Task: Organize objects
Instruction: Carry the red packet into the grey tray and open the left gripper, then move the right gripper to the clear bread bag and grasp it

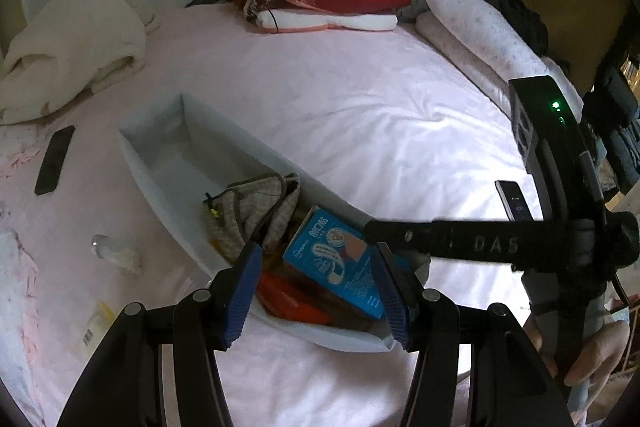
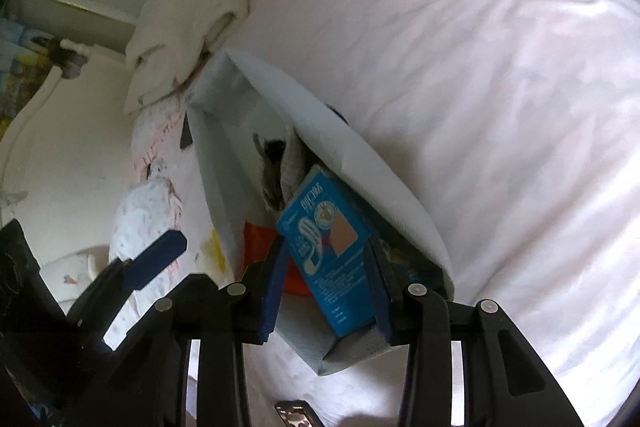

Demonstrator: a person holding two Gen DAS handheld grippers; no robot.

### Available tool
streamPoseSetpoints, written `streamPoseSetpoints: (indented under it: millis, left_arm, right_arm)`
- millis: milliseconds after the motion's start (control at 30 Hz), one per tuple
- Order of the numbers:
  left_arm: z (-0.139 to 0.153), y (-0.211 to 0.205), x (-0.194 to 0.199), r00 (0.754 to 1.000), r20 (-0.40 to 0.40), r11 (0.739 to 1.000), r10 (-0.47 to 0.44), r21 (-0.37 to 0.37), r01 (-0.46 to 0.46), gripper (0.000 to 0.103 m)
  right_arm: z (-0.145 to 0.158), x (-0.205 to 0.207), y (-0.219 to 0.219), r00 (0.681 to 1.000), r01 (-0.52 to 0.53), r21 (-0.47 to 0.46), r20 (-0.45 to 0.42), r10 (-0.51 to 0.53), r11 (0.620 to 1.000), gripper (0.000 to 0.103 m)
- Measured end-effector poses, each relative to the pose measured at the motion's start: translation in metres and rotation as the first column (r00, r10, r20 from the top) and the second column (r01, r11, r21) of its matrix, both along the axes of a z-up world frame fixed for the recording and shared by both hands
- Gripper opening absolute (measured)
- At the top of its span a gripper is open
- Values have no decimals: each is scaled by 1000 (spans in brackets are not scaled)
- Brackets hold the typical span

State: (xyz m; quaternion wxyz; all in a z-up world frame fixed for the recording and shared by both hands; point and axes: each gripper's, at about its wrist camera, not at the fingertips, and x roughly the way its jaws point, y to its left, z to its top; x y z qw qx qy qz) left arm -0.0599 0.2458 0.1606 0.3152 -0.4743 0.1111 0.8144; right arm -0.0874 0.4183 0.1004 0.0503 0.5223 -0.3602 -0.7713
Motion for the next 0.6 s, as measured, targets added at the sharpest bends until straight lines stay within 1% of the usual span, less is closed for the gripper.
streamPoseSetpoints:
  millis: [100,133,167,200,233,267,300,333,367,400,433,467,500,533,567,600]
  left_arm:
    - [11,-19,4,1000,-1,999,26,30,-26,55]
    - [14,-28,6,999,0,998,41,42,-41,54]
    - [17,-37,7,998,1,997,57,52,-57,54]
    - [19,-48,8,997,1,995,76,63,-76,54]
    - [22,-63,9,995,-1,992,103,74,-103,54]
    - [24,-72,10,993,-5,990,120,77,-119,55]
    - [24,-84,10,990,-13,987,144,74,-143,55]
    - [24,-98,11,984,-27,983,174,62,-172,55]
    - [21,-110,11,979,-38,979,201,41,-199,55]
    - [16,-125,11,969,-54,971,239,9,-239,55]
    - [10,-139,11,961,-62,962,270,-14,-271,55]
    - [3,-151,11,954,-59,955,294,-29,-296,55]
    - [-3,-162,10,948,-49,948,314,-34,-316,55]
    - [-13,-177,9,939,-31,938,343,-36,-344,55]
    - [-24,-193,8,927,-12,926,375,-35,-376,55]
    - [-31,-203,6,918,1,917,397,-35,-396,54]
  right_arm:
    - [17,1,0,999,18,67,-44,-15,998,40]
    - [25,3,-2,997,15,84,-74,-9,996,40]
    - [32,4,-3,993,13,95,-118,-1,995,40]
    - [45,9,-3,982,19,115,-188,2,993,40]
    - [61,14,-8,963,44,158,-270,0,986,40]
    - [78,21,-17,936,77,226,-352,8,971,40]
    - [97,28,-30,897,112,306,-441,36,946,43]
    - [113,36,-44,847,139,352,-527,73,926,51]
    - [120,40,-54,813,144,350,-575,91,926,77]
    - [124,40,-65,788,129,325,-607,103,937,99]
    - [122,35,-77,764,76,267,-635,116,961,101]
    - [119,29,-86,749,15,205,-651,125,979,100]
    - [111,22,-95,734,-58,113,-669,119,992,96]
    - [104,22,-97,723,-77,55,-684,94,995,92]
    - [98,18,-103,713,-73,11,-699,60,997,85]
    - [90,15,-110,707,-55,-20,-707,25,998,84]
